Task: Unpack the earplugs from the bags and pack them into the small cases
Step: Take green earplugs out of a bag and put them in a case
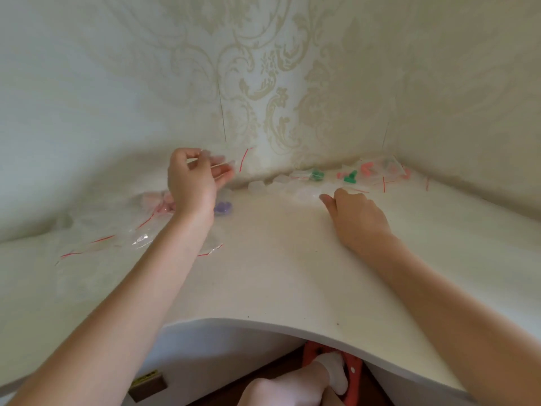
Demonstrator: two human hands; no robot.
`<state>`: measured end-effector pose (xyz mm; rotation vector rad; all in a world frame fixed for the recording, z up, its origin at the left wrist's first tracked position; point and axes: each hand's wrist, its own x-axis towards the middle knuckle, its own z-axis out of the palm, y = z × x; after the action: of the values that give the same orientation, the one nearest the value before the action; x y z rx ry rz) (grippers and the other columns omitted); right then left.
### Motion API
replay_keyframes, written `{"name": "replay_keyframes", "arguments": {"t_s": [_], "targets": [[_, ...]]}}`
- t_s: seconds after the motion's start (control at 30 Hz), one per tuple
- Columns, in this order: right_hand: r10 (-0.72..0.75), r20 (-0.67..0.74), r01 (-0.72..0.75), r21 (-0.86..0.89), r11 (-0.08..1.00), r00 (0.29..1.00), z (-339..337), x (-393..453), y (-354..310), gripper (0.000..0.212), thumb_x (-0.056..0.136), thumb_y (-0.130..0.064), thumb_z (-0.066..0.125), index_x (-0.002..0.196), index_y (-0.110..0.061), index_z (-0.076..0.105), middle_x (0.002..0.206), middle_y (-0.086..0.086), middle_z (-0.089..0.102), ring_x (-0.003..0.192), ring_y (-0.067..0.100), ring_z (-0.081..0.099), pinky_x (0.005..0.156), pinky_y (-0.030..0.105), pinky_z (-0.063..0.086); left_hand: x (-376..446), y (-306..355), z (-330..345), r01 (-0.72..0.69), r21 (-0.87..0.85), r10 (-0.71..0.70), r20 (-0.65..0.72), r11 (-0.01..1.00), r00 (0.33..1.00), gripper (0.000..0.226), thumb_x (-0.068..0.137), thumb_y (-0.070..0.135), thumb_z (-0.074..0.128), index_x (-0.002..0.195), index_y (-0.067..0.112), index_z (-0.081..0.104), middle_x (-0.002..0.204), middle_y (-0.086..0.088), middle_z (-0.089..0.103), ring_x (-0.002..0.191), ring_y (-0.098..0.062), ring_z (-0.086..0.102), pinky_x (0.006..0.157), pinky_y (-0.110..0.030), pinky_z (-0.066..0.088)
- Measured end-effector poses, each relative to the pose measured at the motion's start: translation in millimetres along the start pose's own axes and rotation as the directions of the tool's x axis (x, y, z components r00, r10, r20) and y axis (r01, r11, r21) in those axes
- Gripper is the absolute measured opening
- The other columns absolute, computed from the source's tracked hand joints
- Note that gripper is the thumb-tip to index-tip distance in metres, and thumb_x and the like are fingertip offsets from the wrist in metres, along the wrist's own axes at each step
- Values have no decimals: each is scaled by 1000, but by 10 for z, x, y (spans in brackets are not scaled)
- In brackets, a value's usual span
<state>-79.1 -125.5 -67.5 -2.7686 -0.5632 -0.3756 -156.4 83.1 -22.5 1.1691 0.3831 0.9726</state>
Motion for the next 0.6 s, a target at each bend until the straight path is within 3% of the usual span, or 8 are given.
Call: {"name": "replay_keyframes", "arguments": {"t_s": [0.1, 0.17, 0.2, 0.27, 0.33, 0.37, 0.5, 0.6], "targets": [[0, -30, 4, 121, 993, 1000, -5, -29, 17, 43, 101, -45, 25, 83, -10, 41, 87, 14, 54, 85, 35, 53, 67, 36, 37, 88, 311, -409, -145, 148, 155, -61, 978, 986, 17, 94, 1, 44, 87, 17, 43, 83, -9, 64, 62, -15, 69, 60, -27, 57], [-12, -48, 20, 181, 983, 999, 5, -45, 12, 42, 101, -43, 25, 82, -9, 40, 77, 10, 50, 76, 33, 51, 63, 37, 37, 131, 482, -742, -273, 336, 307, -53, 901, 950, 22, 88, -5, 45, 97, 15, 40, 86, -7, 62, 62, -15, 69, 64, -27, 57], [-16, -48, 25, 205, 978, 999, 9, -53, 1, 41, 102, -42, 25, 83, -9, 39, 74, 8, 49, 73, 33, 49, 61, 36, 36, 150, 557, -904, -339, 485, 400, -26, 807, 916, 25, 87, -5, 47, 99, 15, 40, 89, -6, 61, 61, -17, 68, 64, -28, 57], [-8, -46, 20, 272, 962, 999, 20, -60, -33, 38, 102, -39, 23, 87, -8, 39, 74, 9, 50, 72, 32, 50, 59, 36, 34, 226, 653, -1188, -408, 755, 524, 100, 514, 846, 20, 83, -5, 49, 93, 13, 50, 90, -7, 62, 64, -27, 67, 66, -37, 54], [2, -60, 19, 355, 935, 998, 24, -73, -57, 34, 102, -37, 24, 93, -8, 39, 80, 10, 53, 74, 33, 51, 62, 37, 36, 318, 620, -1357, -362, 885, 499, 180, 294, 847, 20, 78, -6, 49, 81, 10, 60, 84, -11, 66, 73, -34, 64, 69, -38, 50], [3, -74, 27, 395, 918, 997, 26, -84, -65, 31, 102, -36, 27, 94, -9, 39, 80, 10, 54, 75, 33, 51, 62, 37, 37, 349, 573, -1412, -322, 916, 447, 191, 238, 874, 22, 78, -7, 49, 79, 10, 63, 85, -12, 68, 78, -34, 63, 70, -36, 48], [0, -129, 67, 516, 854, 992, 3, -108, -58, 29, 100, -38, 38, 88, -12, 41, 70, 14, 55, 68, 35, 52, 58, 35, 36, 404, 379, -1551, -246, 946, 285, 181, 213, 941, 28, 84, -5, 46, 90, 8, 70, 101, -13, 69, 99, -33, 60, 81, -37, 48], [43, -164, 58, 562, 825, 986, -17, -93, -47, 34, 100, -37, 39, 80, -12, 51, 67, 8, 54, 67, 31, 53, 60, 33, 39, 389, 373, -1499, -255, 945, 303, 186, 204, 935, 36, 87, -6, 39, 107, 2, 68, 114, -18, 65, 112, -37, 54, 92, -40, 44]]}}
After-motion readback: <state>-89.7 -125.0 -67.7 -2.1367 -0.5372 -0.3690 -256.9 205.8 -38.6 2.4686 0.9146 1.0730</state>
